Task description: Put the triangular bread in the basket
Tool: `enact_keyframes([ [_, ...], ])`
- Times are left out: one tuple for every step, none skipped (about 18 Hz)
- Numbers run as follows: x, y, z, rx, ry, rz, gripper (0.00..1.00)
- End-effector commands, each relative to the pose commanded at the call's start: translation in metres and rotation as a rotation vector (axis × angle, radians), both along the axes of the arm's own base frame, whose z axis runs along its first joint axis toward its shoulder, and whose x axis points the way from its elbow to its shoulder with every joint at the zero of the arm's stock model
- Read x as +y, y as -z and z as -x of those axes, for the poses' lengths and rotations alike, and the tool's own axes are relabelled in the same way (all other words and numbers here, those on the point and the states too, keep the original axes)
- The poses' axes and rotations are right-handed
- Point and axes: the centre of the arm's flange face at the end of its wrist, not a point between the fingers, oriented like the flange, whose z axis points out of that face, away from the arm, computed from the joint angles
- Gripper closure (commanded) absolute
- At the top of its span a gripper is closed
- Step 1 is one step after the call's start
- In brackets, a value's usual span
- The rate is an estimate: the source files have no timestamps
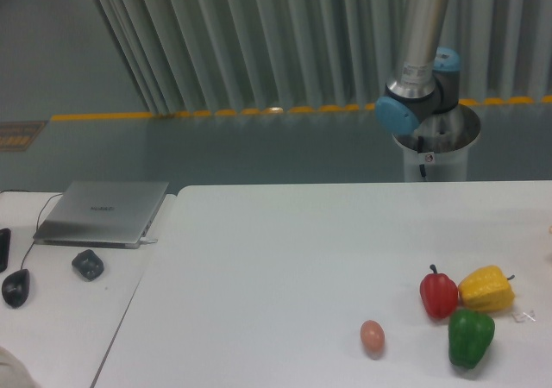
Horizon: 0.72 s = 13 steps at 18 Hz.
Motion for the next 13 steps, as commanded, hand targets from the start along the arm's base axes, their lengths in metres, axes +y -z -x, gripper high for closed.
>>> enact_keyframes([
  [0.009,-0.001,-0.002,0.001,0.012,0.000,0.00],
  [0.019,-0.003,-0.004,0.005,0.030,0.001,0.00],
  [0.029,-0.003,-0.007,0.005,0.046,0.001,0.00],
  [0.035,-0.003,-0.009,0.003,0.058,0.004,0.00],
  [0.041,-0.003,-0.011,0.002,0.073,0.006,0.00],
  [0.050,-0.004,-0.016,0.004,0.094,0.008,0.00],
  [0.063,-0.004,-0.021,0.003,0.119,0.009,0.00],
  [0.075,-0.005,-0.026,0.004,0.143,0.011,0.00],
  [0.087,-0.005,-0.032,0.003,0.163,0.011,0.00],
  [0.099,-0.005,-0.038,0.003,0.186,0.011,0.00],
  [0.111,-0.004,-0.044,0.002,0.209,0.013,0.00],
  [0.124,-0.003,-0.050,0.000,0.224,0.014,0.00],
  [0.134,-0.001,-0.055,-0.004,0.241,0.016,0.00],
])
